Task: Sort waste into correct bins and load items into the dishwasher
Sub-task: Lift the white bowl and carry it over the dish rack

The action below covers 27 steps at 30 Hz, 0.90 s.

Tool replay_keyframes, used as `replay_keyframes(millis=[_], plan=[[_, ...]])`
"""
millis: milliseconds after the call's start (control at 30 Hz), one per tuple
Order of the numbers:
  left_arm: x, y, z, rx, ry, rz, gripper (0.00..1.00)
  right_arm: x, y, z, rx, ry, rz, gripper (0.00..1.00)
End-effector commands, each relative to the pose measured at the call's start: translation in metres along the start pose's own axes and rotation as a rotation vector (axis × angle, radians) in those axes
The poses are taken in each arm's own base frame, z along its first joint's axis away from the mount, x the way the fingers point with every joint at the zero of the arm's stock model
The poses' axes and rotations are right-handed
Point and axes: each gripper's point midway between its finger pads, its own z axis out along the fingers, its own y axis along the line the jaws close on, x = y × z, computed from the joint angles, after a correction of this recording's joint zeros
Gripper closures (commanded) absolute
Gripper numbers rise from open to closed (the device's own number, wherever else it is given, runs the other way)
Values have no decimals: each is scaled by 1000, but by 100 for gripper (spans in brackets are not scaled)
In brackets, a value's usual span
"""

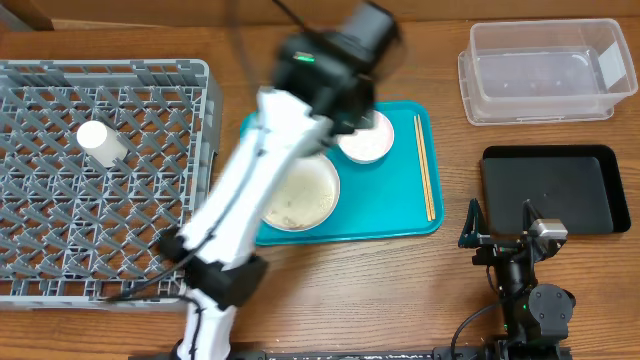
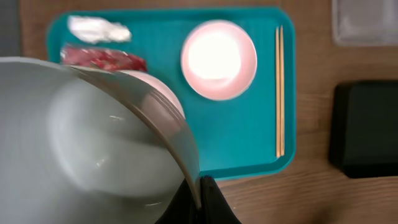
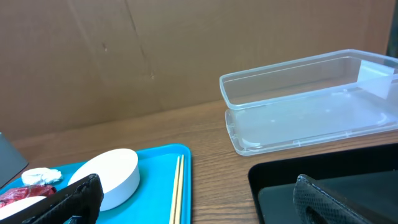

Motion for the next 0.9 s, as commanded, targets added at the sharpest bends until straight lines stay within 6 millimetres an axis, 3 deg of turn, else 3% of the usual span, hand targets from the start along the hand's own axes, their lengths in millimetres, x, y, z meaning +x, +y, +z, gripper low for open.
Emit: replay_keyframes(millis=[0, 167, 433, 567, 700, 867], plan=[[-21, 35, -40, 105, -53, 0, 96, 1, 0, 0, 0, -7, -8, 0], [-38, 106, -50, 82, -64, -116, 96, 1, 0, 0, 0, -7, -8, 0], [-17, 219, -21, -13, 90, -325, 96, 1, 0, 0, 0, -7, -8, 0], [-12, 247, -19, 160, 116, -372, 96, 1, 0, 0, 0, -6, -8, 0], [-18, 269, -34, 419, 36, -412, 96, 1, 0, 0, 0, -7, -8, 0], [-6, 320, -40, 606, -62, -540, 96, 1, 0, 0, 0, -6, -8, 0]])
